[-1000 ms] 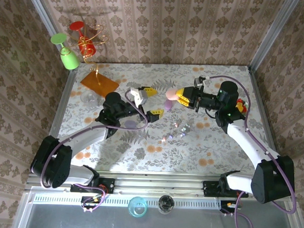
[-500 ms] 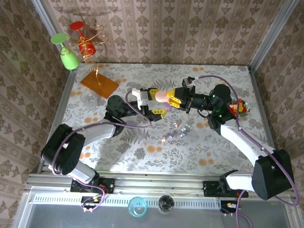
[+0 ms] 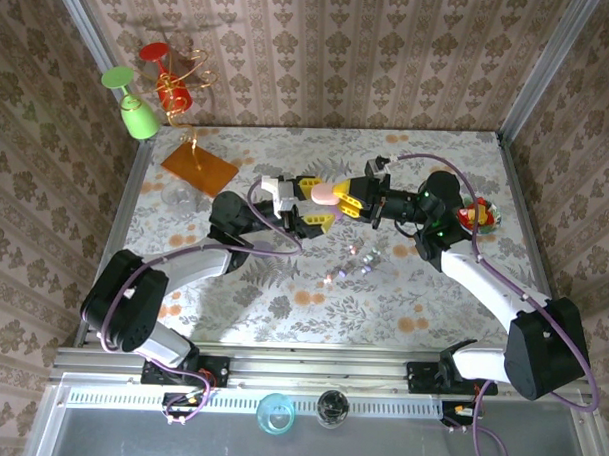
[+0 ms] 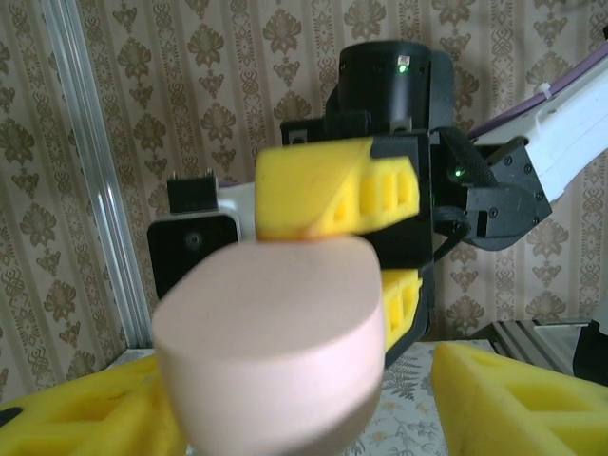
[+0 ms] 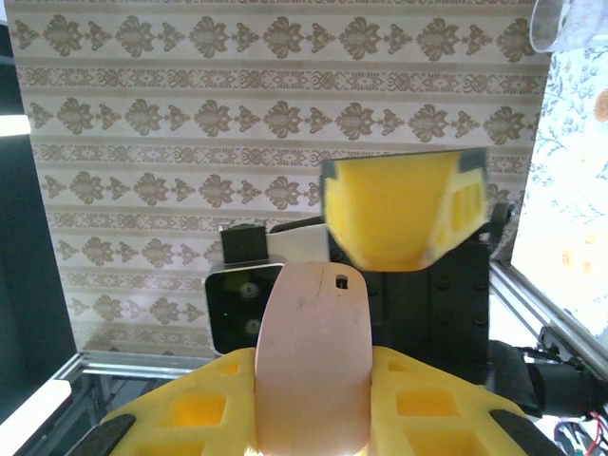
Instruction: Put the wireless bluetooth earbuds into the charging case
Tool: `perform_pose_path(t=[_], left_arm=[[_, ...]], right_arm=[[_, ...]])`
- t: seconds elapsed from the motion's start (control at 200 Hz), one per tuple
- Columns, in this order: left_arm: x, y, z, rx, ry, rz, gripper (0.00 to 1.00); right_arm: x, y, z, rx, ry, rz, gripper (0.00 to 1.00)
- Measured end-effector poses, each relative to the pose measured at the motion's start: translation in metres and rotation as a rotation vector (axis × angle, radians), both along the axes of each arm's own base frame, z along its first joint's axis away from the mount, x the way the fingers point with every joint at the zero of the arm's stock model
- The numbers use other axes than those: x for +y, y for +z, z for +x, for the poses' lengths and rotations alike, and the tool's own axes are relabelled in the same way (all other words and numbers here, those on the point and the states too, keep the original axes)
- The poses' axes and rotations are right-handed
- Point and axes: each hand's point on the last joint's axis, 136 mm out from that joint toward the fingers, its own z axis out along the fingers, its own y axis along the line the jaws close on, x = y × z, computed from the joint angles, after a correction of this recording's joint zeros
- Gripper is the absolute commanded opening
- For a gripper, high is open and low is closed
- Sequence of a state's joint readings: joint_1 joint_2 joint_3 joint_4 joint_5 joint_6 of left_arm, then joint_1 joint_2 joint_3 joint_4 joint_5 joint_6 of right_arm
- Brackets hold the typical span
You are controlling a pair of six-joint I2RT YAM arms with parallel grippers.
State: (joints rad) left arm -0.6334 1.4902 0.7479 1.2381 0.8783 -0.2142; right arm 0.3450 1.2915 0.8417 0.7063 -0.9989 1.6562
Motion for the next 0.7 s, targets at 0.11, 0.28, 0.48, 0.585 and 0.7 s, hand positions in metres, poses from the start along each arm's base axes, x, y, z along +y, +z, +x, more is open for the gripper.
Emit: perform_pose_path(t=[0.11,0.28,0.48,0.585,0.7], left_arm=[[0.0012,0.0036,-0.0005,-0.004,0.004,-0.009,0.61],[0.0013,0.0041,-0.0003,0.009,0.002,-0.010,0.56],[0.0021,0.0067,0.0020,0.016,0.006,-0.015,0.46],[0.0020,0.0073,0.0018,0.023,0.001,-0.015,0.41],[0.0021,0.0073,0.0013,0.022,-0.002,-0.014,0.44]], right_arm=[[0.0000,-0.0014,0.0001,0.003,-0.001,-0.003,0.00],[-0.0001,-0.0011,-0.0002,0.000,-0.001,-0.003,0.00],[-0.0004,0.0002,-0.0012,-0.004,0.000,-0.002,0.00],[-0.0005,0.0009,-0.0016,-0.007,0.000,-0.001,0.00],[-0.0006,0.0011,-0.0018,-0.007,0.000,-0.001,0.00]])
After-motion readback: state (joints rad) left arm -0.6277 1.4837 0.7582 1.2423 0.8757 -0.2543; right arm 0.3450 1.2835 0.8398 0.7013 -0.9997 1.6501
